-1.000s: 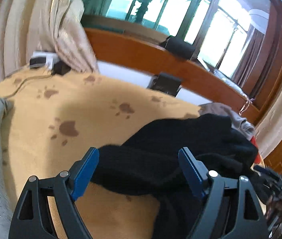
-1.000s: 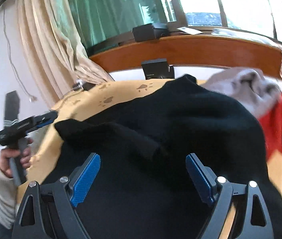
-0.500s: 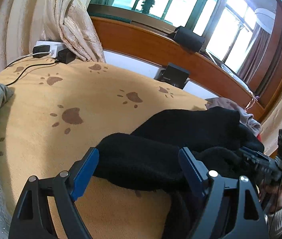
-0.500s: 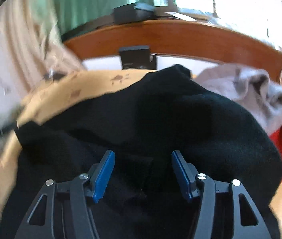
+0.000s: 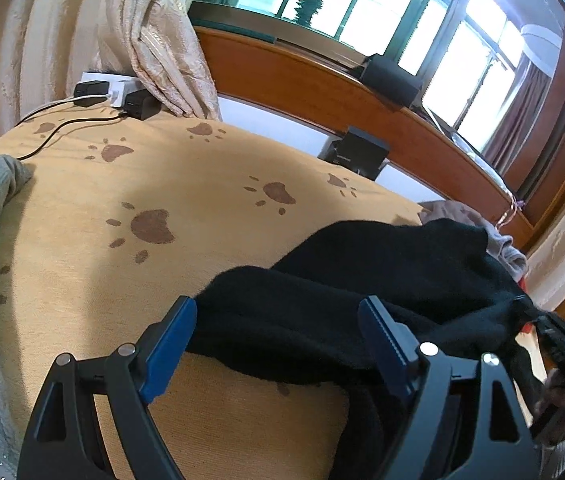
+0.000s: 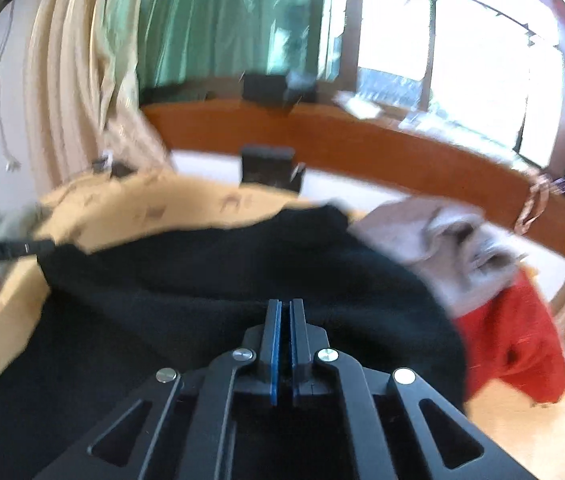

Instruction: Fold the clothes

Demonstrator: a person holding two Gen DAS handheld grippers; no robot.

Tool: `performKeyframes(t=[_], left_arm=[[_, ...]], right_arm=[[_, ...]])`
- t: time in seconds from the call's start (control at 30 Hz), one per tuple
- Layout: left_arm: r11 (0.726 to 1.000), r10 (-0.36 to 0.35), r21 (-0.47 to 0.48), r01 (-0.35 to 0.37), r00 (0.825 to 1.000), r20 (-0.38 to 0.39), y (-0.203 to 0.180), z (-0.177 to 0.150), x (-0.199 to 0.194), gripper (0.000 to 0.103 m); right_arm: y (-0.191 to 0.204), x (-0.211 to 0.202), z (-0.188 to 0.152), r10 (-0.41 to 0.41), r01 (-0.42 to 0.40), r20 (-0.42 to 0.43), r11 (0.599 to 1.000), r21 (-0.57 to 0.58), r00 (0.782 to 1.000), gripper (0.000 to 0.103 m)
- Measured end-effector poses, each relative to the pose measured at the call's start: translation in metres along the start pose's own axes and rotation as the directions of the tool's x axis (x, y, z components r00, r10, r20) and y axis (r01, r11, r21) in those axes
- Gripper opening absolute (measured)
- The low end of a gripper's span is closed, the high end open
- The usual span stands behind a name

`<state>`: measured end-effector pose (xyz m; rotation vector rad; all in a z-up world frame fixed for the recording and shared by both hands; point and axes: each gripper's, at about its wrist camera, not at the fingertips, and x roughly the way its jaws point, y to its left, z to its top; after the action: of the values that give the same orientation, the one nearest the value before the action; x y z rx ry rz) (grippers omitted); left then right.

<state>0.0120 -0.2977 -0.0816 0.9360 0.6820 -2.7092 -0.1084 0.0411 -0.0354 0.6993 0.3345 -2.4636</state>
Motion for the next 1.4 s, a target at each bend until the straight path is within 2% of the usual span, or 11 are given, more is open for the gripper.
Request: performKeyframes(t=[0.17,0.37,0.53,0.73,0.77,0.83,0.87,0.9,1.1,1.27,1.4], left_arm=[[1.000,0.003,-0.013,-0.003,1.000,0.004,0.003,0.001,-0.001,0.086],[1.000,0.003,0.012,-0.003,1.000,-0.013,-0.002,0.000,0.004,0.086],[0.998,0.007,0.067,-0.004,0.999,-0.050,-0.013,-0.005,0.012,0.086],[0.975,0.104,0.205,-0.089,0.993,-0.063,-0.032,-0.012,0.017,0.086],[0.970,0.118,0.222,-0.101,0.991,-0.063,-0.034,-0.013,0.018,0.087],[0.965,0.140,0.233,-0.122,0.988,-0.063,-0.034,-0.014,0.019,0.087],[0.964,0.149,0.234,-0.130,0.987,-0.066,-0.033,-0.014,0.020,0.087],[0.962,0.157,0.235,-0.137,0.985,-0.069,-0.033,-0.015,0.022,0.087],[0.934,0.248,0.279,-0.222,0.967,-0.060,-0.034,-0.018,0.032,0.097],[0.943,0.269,0.227,-0.244,0.960,-0.083,-0.020,-0.015,0.036,0.101],[0.943,0.289,0.198,-0.268,0.954,-0.086,-0.006,-0.012,0.034,0.101]], right_arm=[[-0.031,-0.043,0.009,-0.129,0.123,0.099,0.990,0.064,0.987,0.004],[-0.067,-0.056,-0.008,-0.225,0.213,0.060,0.964,0.158,0.973,0.004],[-0.078,-0.032,-0.029,-0.137,0.149,-0.081,0.974,0.171,0.987,0.005],[-0.060,-0.050,-0.014,-0.115,0.115,-0.012,0.979,0.168,0.993,0.009],[-0.050,-0.053,-0.009,-0.099,0.097,0.008,0.986,0.139,0.995,0.015],[-0.022,-0.054,0.002,-0.044,0.040,0.048,0.996,0.076,0.998,0.039],[-0.011,-0.054,0.006,-0.012,0.009,0.062,0.999,0.052,0.998,0.072],[0.000,-0.054,0.010,0.020,-0.022,0.076,0.999,0.028,0.997,0.088],[0.060,-0.028,0.039,0.172,-0.168,0.061,0.984,-0.066,0.983,0.088],[0.088,0.017,0.051,0.322,-0.324,-0.048,0.946,-0.035,0.946,0.088],[0.107,0.065,0.043,0.347,-0.353,-0.161,0.936,-0.007,0.924,0.088]])
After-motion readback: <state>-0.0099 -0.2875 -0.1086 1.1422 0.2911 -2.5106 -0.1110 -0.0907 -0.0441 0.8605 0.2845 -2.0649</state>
